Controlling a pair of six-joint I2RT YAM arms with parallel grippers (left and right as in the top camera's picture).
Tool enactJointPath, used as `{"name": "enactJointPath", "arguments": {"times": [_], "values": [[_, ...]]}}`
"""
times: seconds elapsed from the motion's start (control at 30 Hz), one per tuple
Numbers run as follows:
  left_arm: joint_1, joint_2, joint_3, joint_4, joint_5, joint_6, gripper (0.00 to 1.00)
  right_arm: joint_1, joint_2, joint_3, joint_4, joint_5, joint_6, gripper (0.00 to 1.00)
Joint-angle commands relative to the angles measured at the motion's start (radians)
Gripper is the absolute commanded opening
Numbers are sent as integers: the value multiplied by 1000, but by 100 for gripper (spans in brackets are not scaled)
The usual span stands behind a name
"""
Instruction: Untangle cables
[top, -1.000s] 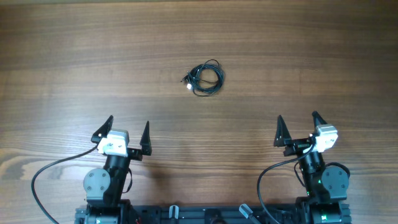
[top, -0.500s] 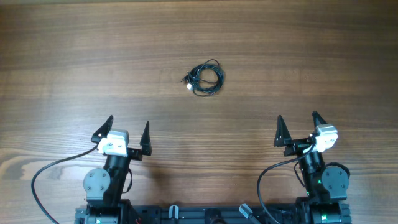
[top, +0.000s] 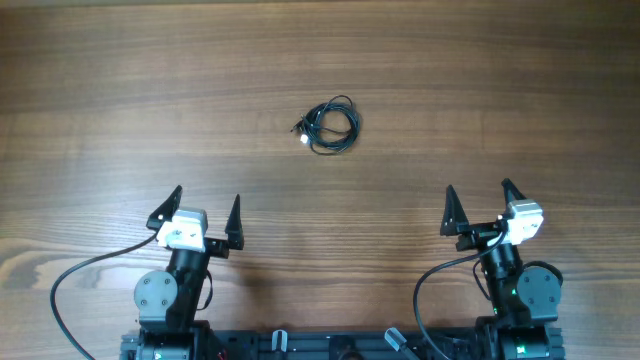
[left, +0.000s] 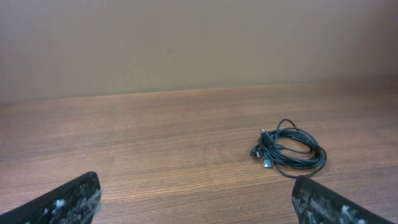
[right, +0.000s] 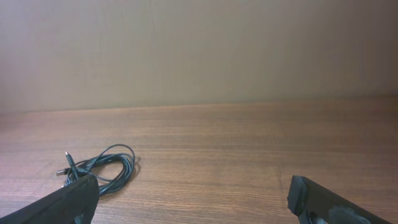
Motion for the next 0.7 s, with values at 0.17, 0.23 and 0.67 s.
{"name": "enactJointPath", "arguments": {"times": [0.17, 0.23, 0.67], "values": [[-5, -6, -9, 2, -10, 11, 100, -4, -3, -1, 3, 14, 4, 100], [-5, -6, -9, 2, -10, 11, 100, -4, -3, -1, 3, 14, 4, 99], [-5, -6, -9, 2, -10, 12, 100, -4, -3, -1, 3, 14, 4, 100]]}}
